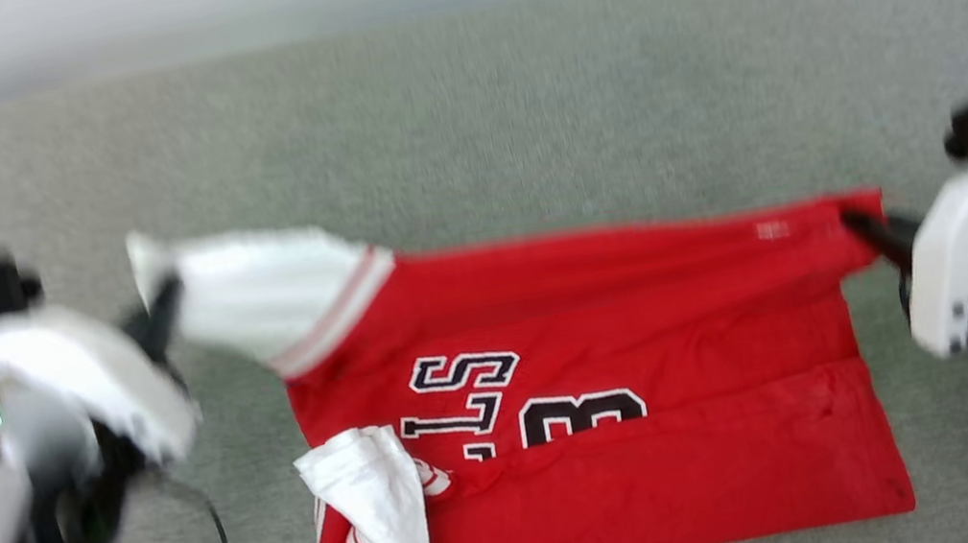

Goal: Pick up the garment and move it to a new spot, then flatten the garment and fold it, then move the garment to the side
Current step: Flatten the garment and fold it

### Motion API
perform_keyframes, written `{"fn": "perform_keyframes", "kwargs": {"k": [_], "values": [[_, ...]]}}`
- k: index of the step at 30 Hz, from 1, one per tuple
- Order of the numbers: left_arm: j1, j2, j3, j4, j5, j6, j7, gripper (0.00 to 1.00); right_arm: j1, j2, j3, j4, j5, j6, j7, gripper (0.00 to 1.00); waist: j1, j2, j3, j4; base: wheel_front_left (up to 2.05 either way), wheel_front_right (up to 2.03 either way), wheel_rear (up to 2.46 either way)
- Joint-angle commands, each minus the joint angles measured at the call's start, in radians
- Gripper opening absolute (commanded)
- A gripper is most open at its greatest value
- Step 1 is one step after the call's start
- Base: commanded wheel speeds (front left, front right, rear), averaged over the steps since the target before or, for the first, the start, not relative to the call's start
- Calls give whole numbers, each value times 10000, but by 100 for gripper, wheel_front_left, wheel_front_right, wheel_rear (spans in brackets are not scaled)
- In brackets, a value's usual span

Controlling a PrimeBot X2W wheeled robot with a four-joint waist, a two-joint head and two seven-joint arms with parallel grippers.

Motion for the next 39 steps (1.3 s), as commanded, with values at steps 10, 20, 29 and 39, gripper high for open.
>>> {"fn": "perform_keyframes", "kwargs": {"k": [10,20,29,39], "values": [[4377,-295,193,-1295,-1090,725,-1042,8,3532,891,-1144,-980,-577,-5,-419,2,0,-1,-974,124,0,0,0],[4731,-1136,72,-525,-333,542,-2831,100,4773,1630,-1422,-593,-976,-5,-2074,100,0,-1,-1423,10,0,0,0],[4363,-1137,-143,-1521,1871,1483,-4788,100,5083,1663,-2431,-2353,-1446,-5,-2017,100,0,-1,-2024,-174,0,0,0],[4403,-1157,-621,-2516,4145,2624,-5298,100,4759,1206,-3371,-2703,-1801,-4,1213,100,0,-1,-2131,234,0,0,0]]}}
